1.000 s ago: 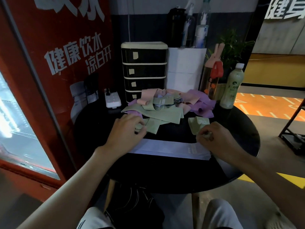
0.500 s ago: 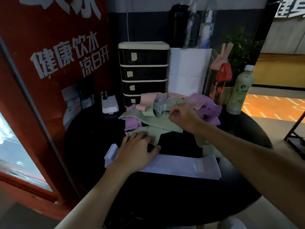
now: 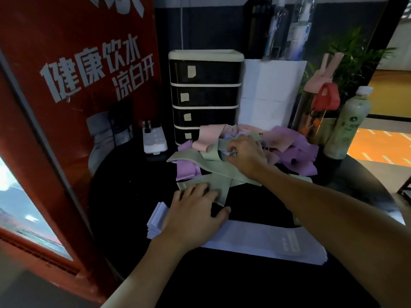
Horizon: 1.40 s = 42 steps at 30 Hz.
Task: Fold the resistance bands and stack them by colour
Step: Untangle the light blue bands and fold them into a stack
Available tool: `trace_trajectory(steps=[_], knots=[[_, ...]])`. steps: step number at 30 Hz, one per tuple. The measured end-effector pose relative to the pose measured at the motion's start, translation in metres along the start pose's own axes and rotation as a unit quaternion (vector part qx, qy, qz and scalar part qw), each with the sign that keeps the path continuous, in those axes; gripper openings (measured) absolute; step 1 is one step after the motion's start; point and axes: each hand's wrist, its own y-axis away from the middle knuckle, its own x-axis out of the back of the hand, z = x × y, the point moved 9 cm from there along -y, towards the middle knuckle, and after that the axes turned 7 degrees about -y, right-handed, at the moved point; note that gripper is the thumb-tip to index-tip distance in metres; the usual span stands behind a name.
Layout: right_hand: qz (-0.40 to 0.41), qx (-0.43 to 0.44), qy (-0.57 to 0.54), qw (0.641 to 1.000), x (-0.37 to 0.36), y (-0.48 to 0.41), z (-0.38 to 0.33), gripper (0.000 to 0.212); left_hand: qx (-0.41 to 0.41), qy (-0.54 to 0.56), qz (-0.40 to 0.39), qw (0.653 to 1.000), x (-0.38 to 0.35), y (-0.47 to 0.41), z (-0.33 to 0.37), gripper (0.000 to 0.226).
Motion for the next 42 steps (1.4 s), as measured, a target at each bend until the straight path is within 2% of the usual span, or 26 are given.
trace_trajectory(steps=[3,7,11,17,22,26,33,38,40,42], knots=[[0.012,0.008,0.011,1.000,0.002,-0.002,-0.001,0.009,-0.003,-0.002,-0.001,1.000,0.001,0.000,0.001,0.057],[0.038,0.023,0.008,0.999,0.013,-0.001,-0.006,0.018,-0.009,-0.005,0.005,1.000,0.002,0.000,0.002,0.056],[0.082,0.073,-0.048,0.993,0.046,0.003,-0.015,0.017,-0.003,-0.005,-0.003,1.000,0.003,0.001,0.001,0.054],[0.156,0.026,-0.176,0.972,0.100,0.005,0.002,0.018,0.003,0.015,0.015,1.000,0.009,0.004,0.001,0.046],[0.205,0.063,-0.195,0.957,0.143,0.019,-0.016,0.015,0.003,0.014,0.060,0.998,0.025,0.007,0.003,0.040],[0.197,0.081,-0.226,0.951,0.162,0.030,-0.028,0.011,-0.021,0.023,0.113,0.993,0.057,0.005,0.009,0.035],[0.164,0.085,-0.313,0.932,0.190,0.056,-0.046,0.013,-0.081,0.181,0.238,0.951,0.147,-0.001,0.028,0.016],[0.150,0.095,-0.371,0.911,0.211,0.073,-0.054,0.010,-0.103,0.301,0.208,0.925,0.173,-0.016,0.047,0.022],[0.132,0.093,-0.398,0.903,0.214,0.081,-0.056,0.019,-0.119,0.322,0.191,0.919,0.175,-0.021,0.058,0.027],[0.112,0.090,-0.420,0.896,0.217,0.088,-0.058,0.027,-0.137,0.341,0.182,0.912,0.175,-0.020,0.070,0.022]])
